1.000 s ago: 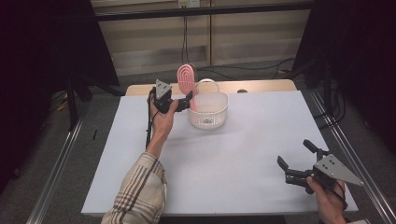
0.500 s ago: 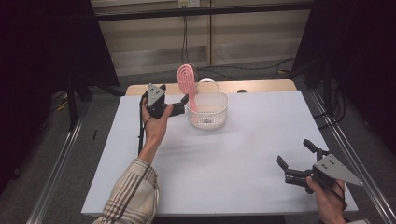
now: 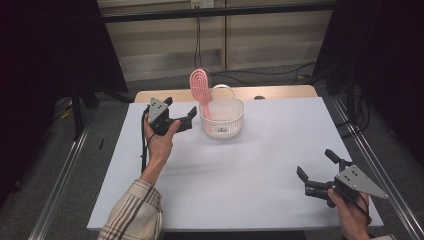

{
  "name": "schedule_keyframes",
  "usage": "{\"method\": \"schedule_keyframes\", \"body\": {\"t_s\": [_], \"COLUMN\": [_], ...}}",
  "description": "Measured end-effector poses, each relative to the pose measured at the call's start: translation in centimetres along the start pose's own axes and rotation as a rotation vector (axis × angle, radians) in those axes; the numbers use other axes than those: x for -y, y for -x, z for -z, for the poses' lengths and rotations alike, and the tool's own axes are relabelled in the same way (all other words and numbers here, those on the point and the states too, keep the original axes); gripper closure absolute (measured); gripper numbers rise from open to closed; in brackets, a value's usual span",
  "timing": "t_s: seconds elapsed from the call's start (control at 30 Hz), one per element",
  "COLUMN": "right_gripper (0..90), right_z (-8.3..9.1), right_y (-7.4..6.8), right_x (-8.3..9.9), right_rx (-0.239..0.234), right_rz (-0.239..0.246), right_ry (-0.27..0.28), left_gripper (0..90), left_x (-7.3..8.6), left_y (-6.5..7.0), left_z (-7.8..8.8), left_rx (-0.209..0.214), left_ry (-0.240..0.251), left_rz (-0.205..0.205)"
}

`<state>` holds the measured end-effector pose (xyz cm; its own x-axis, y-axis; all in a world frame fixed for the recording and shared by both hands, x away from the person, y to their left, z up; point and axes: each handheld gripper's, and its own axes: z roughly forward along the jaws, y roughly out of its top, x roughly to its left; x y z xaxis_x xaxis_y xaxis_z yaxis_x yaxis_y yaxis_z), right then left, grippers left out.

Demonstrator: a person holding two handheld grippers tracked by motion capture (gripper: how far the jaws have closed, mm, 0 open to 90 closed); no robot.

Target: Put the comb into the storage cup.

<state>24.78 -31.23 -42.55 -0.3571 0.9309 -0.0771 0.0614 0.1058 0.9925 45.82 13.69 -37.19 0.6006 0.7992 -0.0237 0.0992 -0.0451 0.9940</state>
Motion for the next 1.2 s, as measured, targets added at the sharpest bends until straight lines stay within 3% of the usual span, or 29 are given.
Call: {"method": "schedule_keyframes", "body": {"t_s": [0.2, 0.5, 1.2], "right_gripper": [0.0, 0.0, 0.0], "right_z": [-0.1, 0.0, 0.0], "right_y": [0.0, 0.1, 0.0], "right_x": [0.0, 0.1, 0.0], "right_rx": [0.000, 0.005, 0.001], "right_rz": [-0.002, -0.001, 0.000], "right_ry": [0.003, 0.003, 0.005], "left_gripper": [3.3, 3.2, 3.2], "left_x": [-0.3, 0.1, 1.9], "left_y": [0.4, 0.6, 0.9], "left_z": [1.5, 2.9, 6.0], "left_rx": [-0.006, -0.018, -0.034], "left_ry": [0.019, 0.032, 0.005], "left_rz": [-0.026, -0.019, -0.016]}}
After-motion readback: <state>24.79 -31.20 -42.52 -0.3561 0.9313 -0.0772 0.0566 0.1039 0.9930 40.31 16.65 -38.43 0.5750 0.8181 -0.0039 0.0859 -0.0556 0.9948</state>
